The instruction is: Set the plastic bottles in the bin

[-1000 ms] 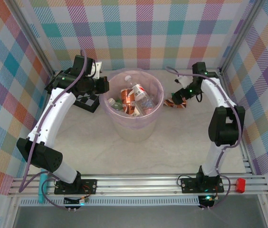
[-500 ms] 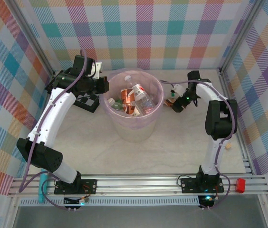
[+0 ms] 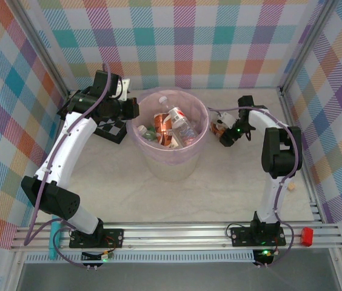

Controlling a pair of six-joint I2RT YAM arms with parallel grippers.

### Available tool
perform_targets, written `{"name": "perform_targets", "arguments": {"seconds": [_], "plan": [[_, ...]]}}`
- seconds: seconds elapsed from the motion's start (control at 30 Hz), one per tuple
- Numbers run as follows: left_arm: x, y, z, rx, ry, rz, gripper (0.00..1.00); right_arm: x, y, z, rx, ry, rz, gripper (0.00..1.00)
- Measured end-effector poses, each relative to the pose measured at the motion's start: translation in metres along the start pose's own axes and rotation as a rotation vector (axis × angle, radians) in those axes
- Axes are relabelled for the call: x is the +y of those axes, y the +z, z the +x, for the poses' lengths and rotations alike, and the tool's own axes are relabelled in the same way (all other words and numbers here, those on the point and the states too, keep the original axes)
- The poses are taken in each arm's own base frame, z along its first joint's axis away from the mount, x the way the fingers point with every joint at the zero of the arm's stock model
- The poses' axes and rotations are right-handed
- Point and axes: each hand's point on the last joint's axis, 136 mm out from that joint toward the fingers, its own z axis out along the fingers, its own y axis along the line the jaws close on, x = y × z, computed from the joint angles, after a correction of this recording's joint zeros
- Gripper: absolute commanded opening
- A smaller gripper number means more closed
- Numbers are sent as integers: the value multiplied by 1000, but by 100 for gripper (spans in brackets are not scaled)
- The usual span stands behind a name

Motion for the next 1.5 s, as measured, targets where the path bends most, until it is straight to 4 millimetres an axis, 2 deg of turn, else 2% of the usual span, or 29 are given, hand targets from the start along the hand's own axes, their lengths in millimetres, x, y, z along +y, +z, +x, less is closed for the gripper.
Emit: {"name": "perform_targets", "arguments": {"seconds": [0.23, 0.37, 0.8, 0.9, 1.1, 1.23, 1.3, 1.5], "plan": [[0, 0, 0, 0, 0, 0, 0, 13, 7, 14, 26, 22, -30, 68], [0, 0, 0, 0, 0, 0, 0, 16, -7, 12, 15, 44, -19, 64], [0, 0, 0, 0, 3, 0, 0, 41, -108, -5, -75, 205, 43, 62], [0, 0, 0, 0, 3, 0, 0, 44, -139, -11, -104, 244, 73, 61], [0, 0, 0, -1, 3, 1, 0, 51, -216, -34, -223, 304, 175, 60], [0, 0, 0, -1, 3, 2, 0, 76, -256, -54, -296, 307, 209, 60], [0, 0, 0, -1, 2, 2, 0, 91, -268, -67, -323, 285, 215, 59], [0, 0, 0, -1, -1, 2, 0, 157, -284, -111, -382, 158, 159, 59]]}}
